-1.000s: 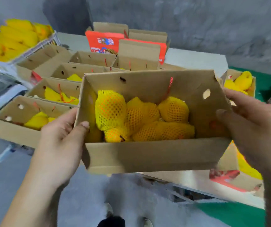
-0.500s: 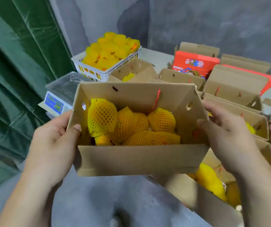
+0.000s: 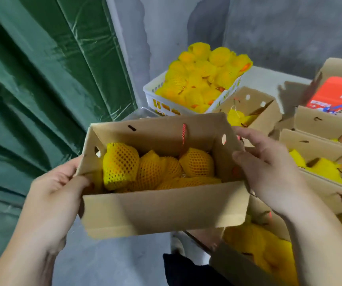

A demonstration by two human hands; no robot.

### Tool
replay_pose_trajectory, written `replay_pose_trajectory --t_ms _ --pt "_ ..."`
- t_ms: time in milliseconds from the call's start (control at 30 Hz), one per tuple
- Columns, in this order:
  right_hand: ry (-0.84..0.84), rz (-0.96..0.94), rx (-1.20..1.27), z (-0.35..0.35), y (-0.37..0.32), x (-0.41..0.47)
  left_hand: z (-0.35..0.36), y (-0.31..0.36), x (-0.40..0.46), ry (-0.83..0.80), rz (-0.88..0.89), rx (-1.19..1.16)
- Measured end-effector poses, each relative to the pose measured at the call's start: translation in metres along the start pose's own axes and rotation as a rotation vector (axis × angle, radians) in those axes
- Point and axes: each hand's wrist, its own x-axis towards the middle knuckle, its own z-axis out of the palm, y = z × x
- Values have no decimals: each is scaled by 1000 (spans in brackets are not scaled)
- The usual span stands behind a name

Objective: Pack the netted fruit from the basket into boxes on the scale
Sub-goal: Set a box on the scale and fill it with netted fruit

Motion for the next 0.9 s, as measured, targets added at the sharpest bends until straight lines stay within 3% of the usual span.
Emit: replay_pose_trajectory --t_ms 167,300,500,667,900 --pt "-51 83 -14 73 -6 97 -30 -18 115 -10 -121 -42" --pt "15 179 -44 111 -7 142 -36 -16 201 -65 -105 -8" --pt "353 329 11 152 5 165 -11 -15 322 -362 -34 65" --pt "697 448 43 197 7 172 11 -16 396 -678 -83 -88" --pt "896 509 -45 243 13 176 26 -39 436 -777 32 -47"
